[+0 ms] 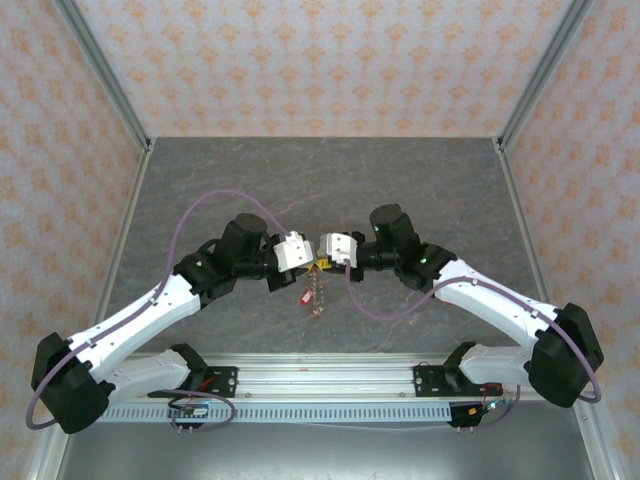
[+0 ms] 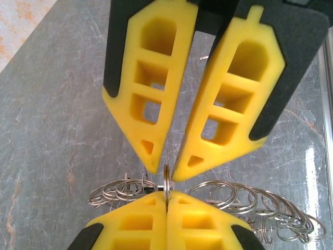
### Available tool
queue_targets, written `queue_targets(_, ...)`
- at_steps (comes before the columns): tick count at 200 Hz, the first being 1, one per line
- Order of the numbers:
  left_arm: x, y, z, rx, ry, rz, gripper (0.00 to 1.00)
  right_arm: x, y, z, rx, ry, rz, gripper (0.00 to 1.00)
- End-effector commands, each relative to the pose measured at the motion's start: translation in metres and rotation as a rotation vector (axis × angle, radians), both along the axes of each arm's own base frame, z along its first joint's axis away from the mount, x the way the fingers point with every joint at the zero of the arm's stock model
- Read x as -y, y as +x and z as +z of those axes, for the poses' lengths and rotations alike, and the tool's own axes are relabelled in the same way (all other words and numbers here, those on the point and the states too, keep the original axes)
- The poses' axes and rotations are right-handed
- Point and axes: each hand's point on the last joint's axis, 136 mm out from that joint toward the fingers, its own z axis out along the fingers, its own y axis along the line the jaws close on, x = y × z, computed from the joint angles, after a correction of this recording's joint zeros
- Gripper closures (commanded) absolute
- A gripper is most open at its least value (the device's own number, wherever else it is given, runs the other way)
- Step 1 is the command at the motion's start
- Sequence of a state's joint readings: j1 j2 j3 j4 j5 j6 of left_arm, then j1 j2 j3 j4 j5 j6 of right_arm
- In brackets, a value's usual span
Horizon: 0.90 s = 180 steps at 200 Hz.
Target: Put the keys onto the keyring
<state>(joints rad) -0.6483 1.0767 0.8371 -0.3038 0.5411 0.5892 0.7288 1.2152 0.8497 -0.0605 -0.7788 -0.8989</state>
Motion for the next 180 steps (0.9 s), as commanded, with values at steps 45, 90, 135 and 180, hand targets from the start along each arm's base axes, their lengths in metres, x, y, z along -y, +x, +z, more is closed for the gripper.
queue_targets(45,0.0073,0.0017,0.0228,0.056,-0.03,-0.031,1.0,-0.0041,-0.0038,-0.0002,-0.007,0.005,0.029,0.81)
queue_targets(90,0.008,0.0006,0.0238,0.059,-0.035,-0.038,1.0,-0.0062,-0.0028,0.0013,-0.006,0.01,0.034,0.87)
queue_targets(135,0.0091,-0.0007,0.0256,0.061,-0.039,-0.048,1.0,-0.0068,-0.0015,0.002,-0.007,0.013,0.029,0.95)
queue_targets(180,0.0068,-0.0002,0.0243,0.062,-0.039,-0.032,0.88,-0.0057,0.0024,0.0064,0.001,0.033,-0.001,1.0)
